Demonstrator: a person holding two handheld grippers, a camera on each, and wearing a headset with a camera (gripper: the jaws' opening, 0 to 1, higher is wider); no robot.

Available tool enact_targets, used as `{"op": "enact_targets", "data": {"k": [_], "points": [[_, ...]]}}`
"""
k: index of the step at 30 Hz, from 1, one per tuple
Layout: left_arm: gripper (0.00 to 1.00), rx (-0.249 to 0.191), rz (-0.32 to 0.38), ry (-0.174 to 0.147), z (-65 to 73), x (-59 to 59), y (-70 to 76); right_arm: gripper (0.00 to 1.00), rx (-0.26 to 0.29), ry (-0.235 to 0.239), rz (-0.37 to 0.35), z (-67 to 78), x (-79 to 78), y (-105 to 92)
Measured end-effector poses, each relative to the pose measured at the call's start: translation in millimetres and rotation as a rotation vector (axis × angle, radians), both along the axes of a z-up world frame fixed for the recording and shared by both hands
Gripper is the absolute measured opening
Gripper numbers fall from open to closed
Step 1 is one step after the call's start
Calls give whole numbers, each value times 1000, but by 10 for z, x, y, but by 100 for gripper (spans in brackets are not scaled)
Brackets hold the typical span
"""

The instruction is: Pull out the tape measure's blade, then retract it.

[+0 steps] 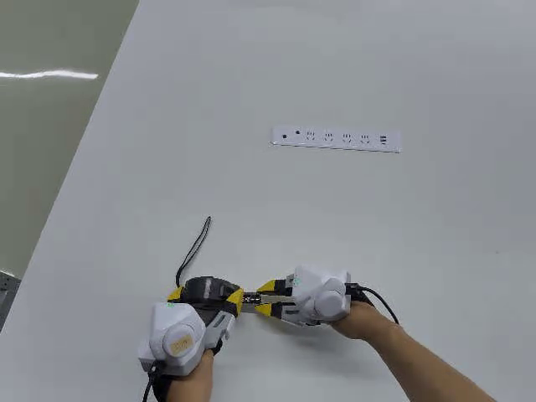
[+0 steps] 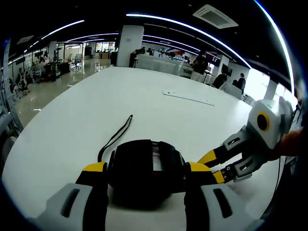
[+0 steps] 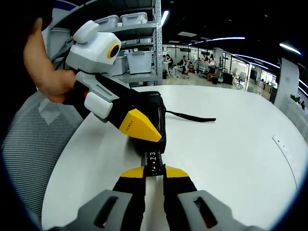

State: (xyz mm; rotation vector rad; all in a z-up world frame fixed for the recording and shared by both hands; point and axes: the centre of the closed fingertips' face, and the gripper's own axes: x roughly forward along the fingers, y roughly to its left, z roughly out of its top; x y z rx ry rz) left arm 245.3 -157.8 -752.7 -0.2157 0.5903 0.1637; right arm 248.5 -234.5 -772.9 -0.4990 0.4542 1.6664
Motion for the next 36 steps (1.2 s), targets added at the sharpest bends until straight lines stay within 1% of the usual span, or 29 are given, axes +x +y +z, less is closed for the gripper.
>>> {"op": "enact_targets", "data": {"k": [23, 36], "points": [[61, -1, -5, 2, -10, -9, -10, 12, 4, -7, 20, -52, -55, 201], [61, 10, -19, 3, -9, -12, -29, 13, -8, -23, 33, -71, -63, 214]]}}
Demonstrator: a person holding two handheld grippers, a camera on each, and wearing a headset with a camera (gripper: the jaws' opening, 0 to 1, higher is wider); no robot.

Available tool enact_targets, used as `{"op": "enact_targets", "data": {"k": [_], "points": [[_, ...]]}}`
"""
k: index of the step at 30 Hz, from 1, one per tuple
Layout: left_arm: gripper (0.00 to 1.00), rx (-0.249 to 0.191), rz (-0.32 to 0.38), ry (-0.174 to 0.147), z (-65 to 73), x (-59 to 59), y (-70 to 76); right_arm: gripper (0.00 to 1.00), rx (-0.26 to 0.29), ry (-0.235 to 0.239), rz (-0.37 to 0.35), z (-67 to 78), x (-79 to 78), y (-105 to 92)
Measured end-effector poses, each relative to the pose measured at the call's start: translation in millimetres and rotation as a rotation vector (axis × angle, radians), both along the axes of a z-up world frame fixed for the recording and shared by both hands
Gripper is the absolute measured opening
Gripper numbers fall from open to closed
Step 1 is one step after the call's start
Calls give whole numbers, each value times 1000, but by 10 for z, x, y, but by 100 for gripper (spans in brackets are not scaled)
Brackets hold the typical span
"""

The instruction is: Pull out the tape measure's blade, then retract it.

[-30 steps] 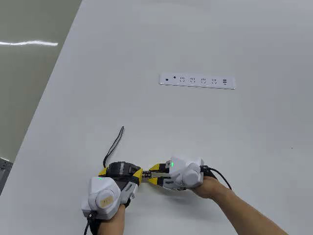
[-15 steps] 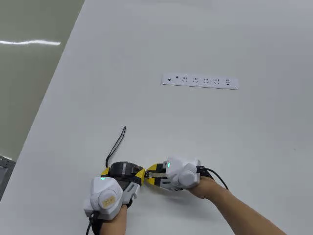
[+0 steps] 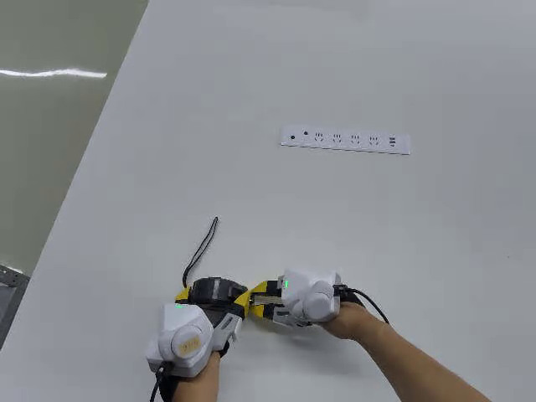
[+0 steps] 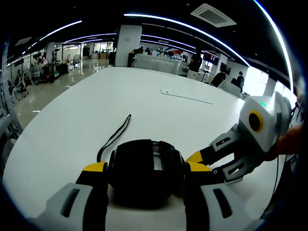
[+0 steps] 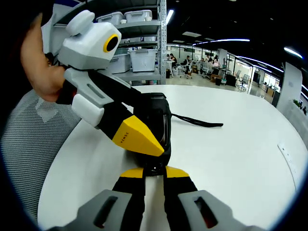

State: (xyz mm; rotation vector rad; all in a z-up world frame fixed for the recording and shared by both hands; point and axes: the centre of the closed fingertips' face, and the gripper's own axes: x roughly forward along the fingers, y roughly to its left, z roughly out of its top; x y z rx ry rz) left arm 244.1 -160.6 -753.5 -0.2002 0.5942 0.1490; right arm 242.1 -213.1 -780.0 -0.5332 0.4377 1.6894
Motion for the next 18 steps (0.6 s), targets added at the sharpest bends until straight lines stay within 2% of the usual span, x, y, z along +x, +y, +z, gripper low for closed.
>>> {"op": "enact_targets", "data": {"k": [11, 18], "points": [[61, 35, -51, 8, 1, -11, -39, 13, -23, -6, -4, -49, -24, -6], [61, 42, -56, 10, 7, -12, -44, 14, -23, -19, -6, -70, -15, -2]]}}
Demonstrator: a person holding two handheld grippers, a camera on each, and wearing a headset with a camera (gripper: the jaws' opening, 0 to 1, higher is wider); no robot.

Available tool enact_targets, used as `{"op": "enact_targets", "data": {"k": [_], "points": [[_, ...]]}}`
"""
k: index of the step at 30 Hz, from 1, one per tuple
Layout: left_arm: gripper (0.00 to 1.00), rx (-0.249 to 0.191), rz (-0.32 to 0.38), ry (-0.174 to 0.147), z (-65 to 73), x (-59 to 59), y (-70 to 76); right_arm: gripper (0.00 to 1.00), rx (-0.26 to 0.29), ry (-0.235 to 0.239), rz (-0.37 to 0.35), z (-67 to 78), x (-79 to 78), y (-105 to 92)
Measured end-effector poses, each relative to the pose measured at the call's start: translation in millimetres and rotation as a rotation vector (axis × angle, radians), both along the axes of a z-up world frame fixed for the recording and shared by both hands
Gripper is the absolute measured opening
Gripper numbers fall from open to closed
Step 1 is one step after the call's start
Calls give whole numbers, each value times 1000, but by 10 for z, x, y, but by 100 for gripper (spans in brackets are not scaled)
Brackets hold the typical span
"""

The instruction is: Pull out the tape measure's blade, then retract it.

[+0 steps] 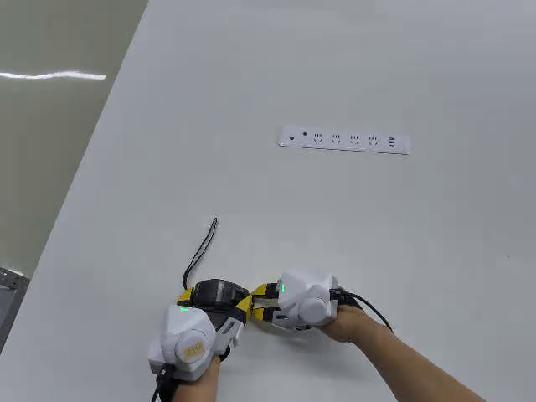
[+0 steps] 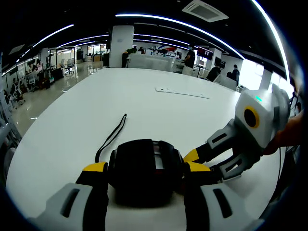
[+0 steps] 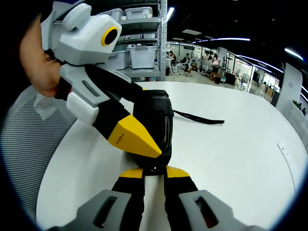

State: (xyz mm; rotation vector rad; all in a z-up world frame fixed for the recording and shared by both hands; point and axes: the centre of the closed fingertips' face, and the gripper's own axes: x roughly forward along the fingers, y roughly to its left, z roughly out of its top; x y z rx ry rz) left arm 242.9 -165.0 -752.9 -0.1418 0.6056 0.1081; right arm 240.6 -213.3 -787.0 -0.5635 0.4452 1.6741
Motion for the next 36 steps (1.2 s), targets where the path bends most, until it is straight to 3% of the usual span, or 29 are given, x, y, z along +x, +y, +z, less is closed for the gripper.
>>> {"op": "enact_targets", "data": {"k": [8, 18, 23, 28, 36], "points": [[62, -2, -6, 9, -12, 1, 4, 15, -3, 2, -10, 33, 3, -12], [61, 47, -75, 22, 28, 8, -9, 18, -9, -1, -33, 60, 13, -110], [59, 86, -125, 16, 90, 13, -23, 21, 0, 1, -54, 116, 13, -143], [61, 70, -175, 20, 134, 14, -51, 25, 15, 21, -101, 182, 31, -193], [66, 94, -304, 34, 169, -16, -133, 30, 31, 32, -165, 280, 69, -314]]}}
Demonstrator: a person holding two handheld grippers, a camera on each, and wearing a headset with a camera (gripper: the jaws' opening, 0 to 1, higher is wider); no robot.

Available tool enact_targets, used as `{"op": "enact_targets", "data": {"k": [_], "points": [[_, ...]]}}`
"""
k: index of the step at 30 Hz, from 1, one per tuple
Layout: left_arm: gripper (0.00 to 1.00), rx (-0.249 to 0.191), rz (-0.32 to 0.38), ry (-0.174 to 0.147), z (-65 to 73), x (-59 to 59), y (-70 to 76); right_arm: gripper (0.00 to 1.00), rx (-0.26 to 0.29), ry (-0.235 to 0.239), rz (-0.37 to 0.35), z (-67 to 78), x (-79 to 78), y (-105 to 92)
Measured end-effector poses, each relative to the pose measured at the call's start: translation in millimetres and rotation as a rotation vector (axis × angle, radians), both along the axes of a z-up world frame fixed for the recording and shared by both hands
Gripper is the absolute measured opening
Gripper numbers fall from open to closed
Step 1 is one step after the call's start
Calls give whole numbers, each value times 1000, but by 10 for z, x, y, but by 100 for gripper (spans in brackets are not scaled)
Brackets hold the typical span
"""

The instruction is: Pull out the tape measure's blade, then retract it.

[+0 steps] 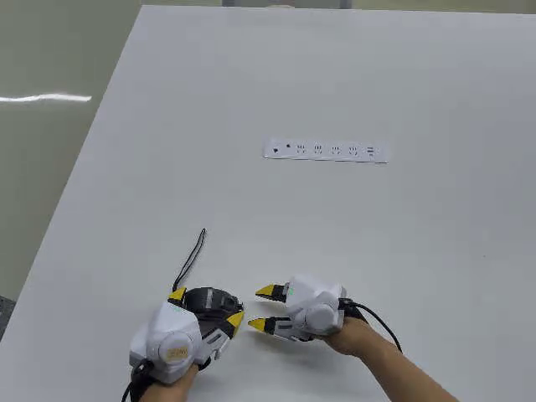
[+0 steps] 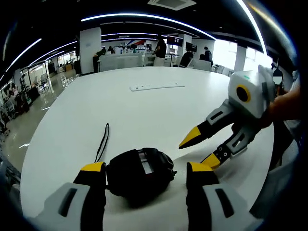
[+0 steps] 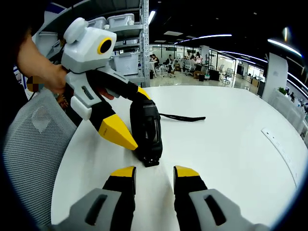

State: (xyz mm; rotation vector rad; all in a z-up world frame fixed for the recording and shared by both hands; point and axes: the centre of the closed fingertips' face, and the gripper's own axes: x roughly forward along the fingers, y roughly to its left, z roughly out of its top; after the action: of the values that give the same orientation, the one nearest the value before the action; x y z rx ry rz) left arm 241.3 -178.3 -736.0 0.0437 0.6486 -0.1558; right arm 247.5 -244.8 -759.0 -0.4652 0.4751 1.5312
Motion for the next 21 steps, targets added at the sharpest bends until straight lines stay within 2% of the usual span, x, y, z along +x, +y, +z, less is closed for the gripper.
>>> {"op": "enact_targets", "data": {"k": [5, 8, 16, 21], "points": [[65, -16, -47, 4, 51, -24, 12, 35, 4, 1, -41, 51, 28, -98], [67, -18, -101, 21, 51, -57, -12, 37, 7, -8, -61, 105, 41, -179], [71, -3, -182, 15, 145, -126, 0, 44, 9, -11, -128, 184, 63, -433], [74, -6, -212, 16, 147, -172, 38, 51, 2, 0, -187, 227, 52, -632]]}}
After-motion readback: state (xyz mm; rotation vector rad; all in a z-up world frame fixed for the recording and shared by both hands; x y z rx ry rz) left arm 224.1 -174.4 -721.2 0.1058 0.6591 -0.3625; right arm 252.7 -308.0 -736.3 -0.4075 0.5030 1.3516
